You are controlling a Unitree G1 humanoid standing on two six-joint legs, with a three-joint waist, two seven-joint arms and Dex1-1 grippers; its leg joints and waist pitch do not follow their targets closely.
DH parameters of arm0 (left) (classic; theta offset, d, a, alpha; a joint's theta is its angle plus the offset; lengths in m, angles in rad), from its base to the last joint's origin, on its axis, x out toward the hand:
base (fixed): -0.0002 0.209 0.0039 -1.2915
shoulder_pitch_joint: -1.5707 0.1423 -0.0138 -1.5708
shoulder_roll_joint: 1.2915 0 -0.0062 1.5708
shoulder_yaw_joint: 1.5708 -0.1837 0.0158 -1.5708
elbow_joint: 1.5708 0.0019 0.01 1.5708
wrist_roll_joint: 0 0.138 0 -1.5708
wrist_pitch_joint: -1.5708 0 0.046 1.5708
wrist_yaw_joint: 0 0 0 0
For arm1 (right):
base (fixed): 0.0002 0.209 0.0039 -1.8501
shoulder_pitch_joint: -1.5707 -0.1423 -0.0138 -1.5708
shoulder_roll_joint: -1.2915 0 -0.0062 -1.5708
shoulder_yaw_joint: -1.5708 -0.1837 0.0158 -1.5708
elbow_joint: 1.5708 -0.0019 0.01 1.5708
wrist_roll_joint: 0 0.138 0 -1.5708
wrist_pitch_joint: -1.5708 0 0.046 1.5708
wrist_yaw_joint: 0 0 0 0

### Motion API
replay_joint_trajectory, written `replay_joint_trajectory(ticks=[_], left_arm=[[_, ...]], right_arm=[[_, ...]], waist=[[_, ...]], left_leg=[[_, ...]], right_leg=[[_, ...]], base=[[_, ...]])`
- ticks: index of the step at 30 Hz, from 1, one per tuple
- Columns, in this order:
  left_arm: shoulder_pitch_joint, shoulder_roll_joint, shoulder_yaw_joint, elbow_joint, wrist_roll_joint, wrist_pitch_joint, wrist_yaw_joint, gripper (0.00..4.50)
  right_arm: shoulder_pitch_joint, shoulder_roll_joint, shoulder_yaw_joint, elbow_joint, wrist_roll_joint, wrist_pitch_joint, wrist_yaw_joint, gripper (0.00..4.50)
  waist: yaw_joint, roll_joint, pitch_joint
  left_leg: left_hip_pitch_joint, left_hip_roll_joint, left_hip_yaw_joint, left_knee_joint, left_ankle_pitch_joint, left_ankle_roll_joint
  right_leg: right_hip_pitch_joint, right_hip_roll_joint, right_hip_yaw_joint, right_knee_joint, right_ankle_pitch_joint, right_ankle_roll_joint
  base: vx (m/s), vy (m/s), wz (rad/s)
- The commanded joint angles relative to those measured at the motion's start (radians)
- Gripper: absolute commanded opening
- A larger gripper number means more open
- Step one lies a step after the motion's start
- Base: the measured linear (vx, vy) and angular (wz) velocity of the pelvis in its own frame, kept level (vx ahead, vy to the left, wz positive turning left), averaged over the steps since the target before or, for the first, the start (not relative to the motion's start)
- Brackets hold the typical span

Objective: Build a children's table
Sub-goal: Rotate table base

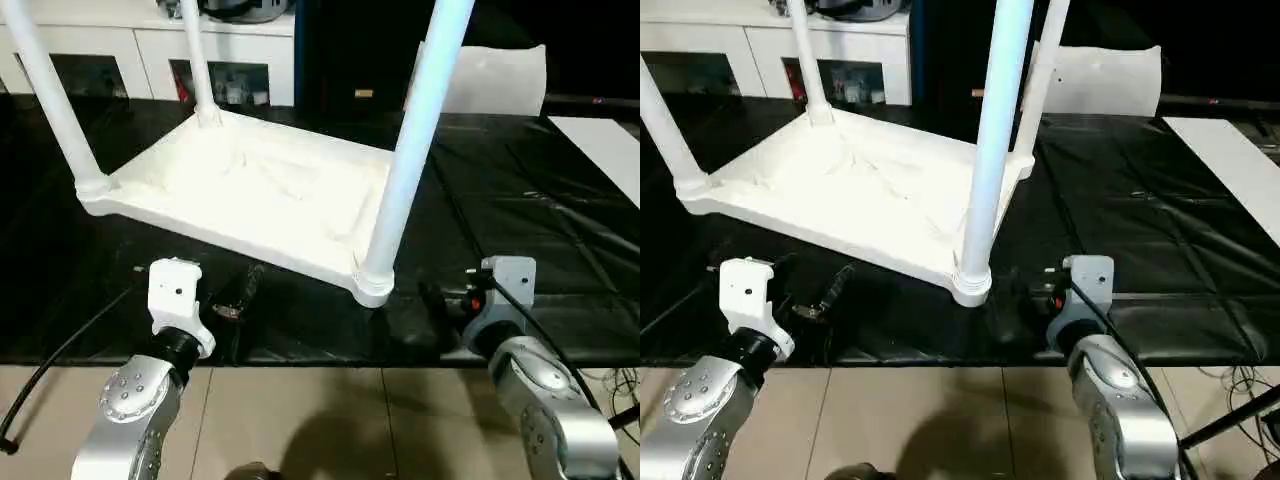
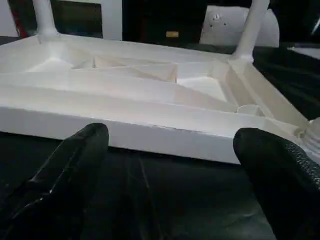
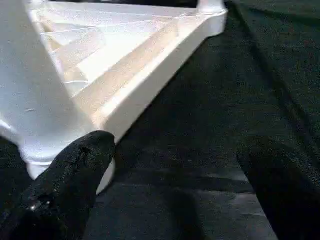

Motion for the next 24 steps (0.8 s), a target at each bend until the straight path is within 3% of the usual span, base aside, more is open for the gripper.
replay_joint_trajectory(ticks=[1,5,6,7,8,9,10,11,12,13,14,15,16,17,18,19,20,21,22,23,24], left_arm=[[0.010,-0.001,-0.022,-0.029,-0.006,0.008,-0.004,4.47],[0.026,-0.008,-0.044,-0.041,-0.006,0.007,-0.006,4.47],[0.027,-0.008,-0.048,-0.041,-0.003,0.005,-0.008,4.47],[0.027,-0.009,-0.050,-0.041,-0.001,0.006,-0.009,4.47],[0.026,-0.009,-0.051,-0.041,0.000,0.007,-0.010,4.47],[0.023,-0.007,-0.053,-0.041,0.001,0.008,-0.013,4.47],[0.019,-0.006,-0.055,-0.041,0.001,0.011,-0.016,4.47],[0.015,-0.004,-0.058,-0.041,0.000,0.014,-0.017,4.47],[0.012,-0.003,-0.059,-0.041,0.000,0.016,-0.017,4.47],[0.007,0.000,-0.061,-0.039,0.000,0.015,-0.020,4.47],[0.004,0.002,-0.062,-0.037,0.000,0.014,-0.022,4.47],[0.001,0.006,-0.066,-0.032,0.002,0.011,-0.028,4.47],[0.001,0.008,-0.068,-0.030,0.004,0.009,-0.030,4.47],[0.001,0.009,-0.069,-0.029,0.004,0.009,-0.031,4.47],[0.001,0.011,-0.075,-0.025,0.007,0.005,-0.036,4.47],[0.002,0.011,-0.076,-0.025,0.006,0.004,-0.037,4.47],[0.003,0.011,-0.076,-0.027,0.006,0.004,-0.036,4.47],[0.003,0.011,-0.076,-0.027,0.005,0.005,-0.036,4.47],[0.003,0.010,-0.079,-0.031,0.004,0.007,-0.034,4.47],[0.004,0.009,-0.079,-0.032,0.002,0.007,-0.035,4.47],[0.005,0.008,-0.078,-0.032,-0.002,0.004,-0.038,4.47]], right_arm=[[0.007,-0.003,0.006,-0.035,0.024,-0.004,0.020,4.50],[0.008,-0.016,0.019,-0.039,0.008,-0.020,0.038,4.50],[0.006,-0.017,0.020,-0.038,0.009,-0.019,0.037,4.50],[0.004,-0.018,0.020,-0.037,0.010,-0.016,0.036,4.50],[0.001,-0.019,0.020,-0.035,0.010,-0.015,0.036,4.50],[-0.001,-0.019,0.019,-0.034,0.010,-0.016,0.035,4.50],[-0.004,-0.018,0.016,-0.033,0.012,-0.016,0.035,4.50],[-0.005,-0.018,0.014,-0.034,0.013,-0.015,0.036,4.50],[-0.006,-0.018,0.013,-0.034,0.014,-0.015,0.037,4.50],[-0.005,-0.019,0.013,-0.034,0.013,-0.016,0.038,4.50],[-0.005,-0.020,0.014,-0.034,0.012,-0.018,0.038,4.50],[0.001,-0.021,0.014,-0.039,0.012,-0.022,0.038,4.50],[0.006,-0.021,0.014,-0.043,0.012,-0.023,0.039,4.50],[0.007,-0.021,0.013,-0.044,0.012,-0.023,0.039,4.50],[0.016,-0.021,0.012,-0.052,0.011,-0.025,0.036,4.50],[0.018,-0.020,0.013,-0.052,0.010,-0.027,0.036,4.50],[0.019,-0.022,0.014,-0.052,0.010,-0.026,0.038,4.50],[0.019,-0.022,0.014,-0.052,0.010,-0.026,0.038,4.50],[0.019,-0.024,0.017,-0.053,0.010,-0.032,0.044,4.50],[0.017,-0.025,0.018,-0.053,0.011,-0.035,0.047,4.50],[0.014,-0.025,0.019,-0.052,0.011,-0.035,0.049,4.50]], waist=[[0.000,-0.003,-0.033],[-0.002,-0.004,-0.029],[-0.008,-0.001,-0.026],[-0.017,0.003,-0.020],[-0.020,0.008,-0.021],[-0.026,0.021,-0.021],[-0.031,0.022,-0.015],[-0.034,0.020,-0.021],[-0.040,0.016,-0.019],[-0.042,0.020,-0.024],[-0.040,0.010,-0.031],[-0.026,0.016,-0.028],[-0.021,0.011,-0.041],[-0.019,0.005,-0.043],[-0.010,0.008,-0.060],[-0.019,0.020,-0.072],[-0.036,0.022,-0.077],[-0.060,0.025,-0.083],[-0.068,0.025,-0.090],[-0.063,0.007,-0.087],[-0.059,-0.006,-0.090]], left_leg=[[0.013,0.153,-0.079,-0.127,-0.371,-0.083],[0.034,0.149,-0.078,-0.126,-0.518,-0.093],[0.046,0.142,-0.072,-0.122,-0.587,-0.079],[0.062,0.137,-0.069,-0.120,-0.660,-0.081],[0.066,0.138,-0.071,-0.125,-0.684,-0.085],[0.076,0.142,-0.075,-0.148,-0.751,-0.102],[0.075,0.145,-0.078,-0.163,-0.790,-0.112],[0.081,0.147,-0.080,-0.173,-0.798,-0.112],[0.089,0.143,-0.077,-0.180,-0.770,-0.101],[0.091,0.138,-0.072,-0.175,-0.739,-0.093],[0.071,0.131,-0.058,-0.160,-0.622,-0.065],[0.039,0.127,-0.043,-0.148,-0.484,-0.025],[0.044,0.123,-0.031,-0.137,-0.404,-0.007],[0.035,0.123,-0.026,-0.129,-0.331,0.014],[0.032,0.119,-0.019,-0.121,-0.137,0.079],[0.087,0.124,-0.036,-0.125,-0.033,0.135],[0.131,0.133,-0.065,-0.126,0.046,0.190],[0.186,0.147,-0.107,-0.122,0.133,0.266],[0.280,0.205,-0.173,-0.102,0.291,0.436],[0.258,0.232,-0.172,-0.086,0.481,0.525],[0.217,0.175,-0.098,-0.062,0.635,0.488]], right_leg=[[0.007,-0.113,0.075,-0.096,-0.413,-0.127],[0.012,-0.110,0.065,-0.110,-0.584,-0.092],[0.017,-0.097,0.050,-0.127,-0.682,-0.073],[0.017,-0.082,0.030,-0.141,-0.719,-0.063],[0.025,-0.074,0.022,-0.140,-0.698,-0.059],[0.039,-0.054,0.004,-0.128,-0.602,-0.056],[0.043,-0.043,-0.004,-0.118,-0.554,-0.052],[0.050,-0.039,-0.005,-0.109,-0.493,-0.056],[0.052,-0.048,0.003,-0.112,-0.407,-0.076],[0.058,-0.057,0.009,-0.119,-0.401,-0.089],[0.084,-0.081,0.026,-0.134,-0.398,-0.118],[0.112,-0.098,0.039,-0.146,-0.440,-0.132],[0.122,-0.104,0.046,-0.155,-0.438,-0.141],[0.132,-0.106,0.051,-0.154,-0.420,-0.151],[0.148,-0.082,0.037,-0.134,-0.259,-0.177],[0.110,-0.036,0.010,-0.093,-0.105,-0.184],[0.075,-0.008,-0.005,-0.059,-0.032,-0.172],[0.021,0.012,-0.016,-0.018,-0.014,-0.135],[-0.088,0.007,-0.004,0.053,-0.112,0.007],[-0.131,-0.025,0.031,0.088,-0.095,0.095],[-0.139,-0.033,0.052,0.055,0.066,0.070]], base=[[0.000,0.000,0.00],[0.000,0.000,0.00],[0.000,0.000,0.00],[0.076,0.027,-0.03],[0.053,0.021,-0.02],[0.074,0.027,-0.05],[0.000,0.000,0.00],[0.094,0.019,-0.05],[0.103,0.005,-0.01],[0.103,0.005,-0.01],[0.119,-0.004,-0.01],[0.128,-0.012,-0.01],[0.128,-0.012,-0.01],[0.143,-0.014,0.03],[0.178,-0.013,0.07],[0.178,-0.013,0.07],[0.247,-0.012,0.07],[0.279,-0.038,0.05],[0.279,-0.038,0.05],[0.205,-0.078,0.06],[0.069,-0.087,0.07]])
